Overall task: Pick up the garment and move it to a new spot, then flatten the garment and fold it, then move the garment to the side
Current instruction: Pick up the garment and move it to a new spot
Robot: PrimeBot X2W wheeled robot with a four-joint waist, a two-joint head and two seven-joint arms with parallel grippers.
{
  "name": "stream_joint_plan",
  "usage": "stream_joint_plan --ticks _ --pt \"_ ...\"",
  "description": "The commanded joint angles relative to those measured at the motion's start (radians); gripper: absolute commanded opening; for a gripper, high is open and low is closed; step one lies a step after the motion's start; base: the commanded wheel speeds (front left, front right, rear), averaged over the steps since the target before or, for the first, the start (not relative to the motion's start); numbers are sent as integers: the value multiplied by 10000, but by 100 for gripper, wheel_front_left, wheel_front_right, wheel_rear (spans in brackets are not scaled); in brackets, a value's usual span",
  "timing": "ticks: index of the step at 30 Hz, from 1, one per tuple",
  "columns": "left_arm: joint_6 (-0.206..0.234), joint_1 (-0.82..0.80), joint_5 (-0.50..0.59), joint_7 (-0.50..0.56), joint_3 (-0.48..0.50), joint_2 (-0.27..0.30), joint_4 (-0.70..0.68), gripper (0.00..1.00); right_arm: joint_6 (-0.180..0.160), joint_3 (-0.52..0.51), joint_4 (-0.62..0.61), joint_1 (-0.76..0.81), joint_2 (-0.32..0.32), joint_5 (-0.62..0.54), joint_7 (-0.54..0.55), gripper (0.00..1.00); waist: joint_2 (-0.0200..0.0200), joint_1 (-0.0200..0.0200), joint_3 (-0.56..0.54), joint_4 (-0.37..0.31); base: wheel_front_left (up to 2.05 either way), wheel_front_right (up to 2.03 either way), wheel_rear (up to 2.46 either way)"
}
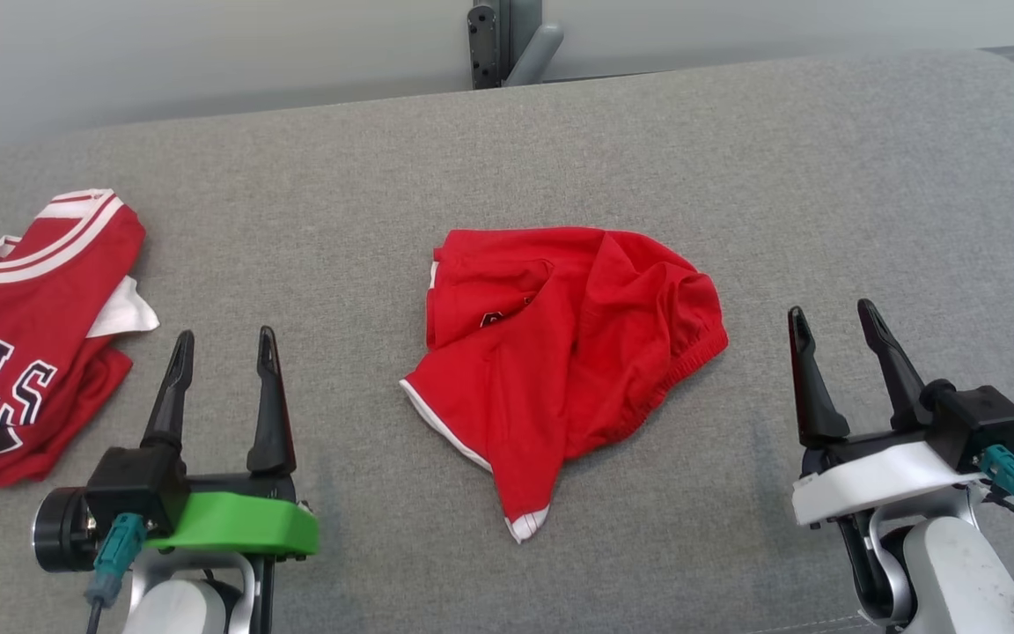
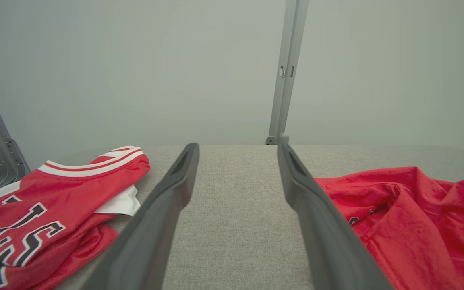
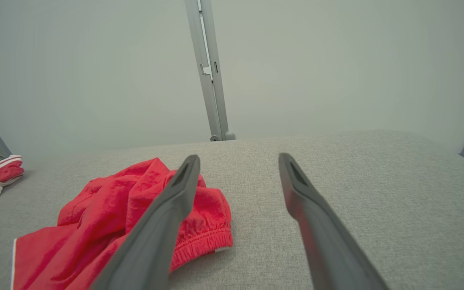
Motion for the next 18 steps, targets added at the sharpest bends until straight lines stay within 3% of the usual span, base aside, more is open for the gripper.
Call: stream_joint_plan --ticks 1,18 --pt "67 211 56 27 -11 91 -96 100 -3 -29 -31 164 -43 -97 27 100 0 0 -150 2 0 0 0" --pt "351 1487 -127 541 -152 400 -662 100 -3 -191 -527 1213 69 -209 472 100 0 0 -1072 -101 0 0 0"
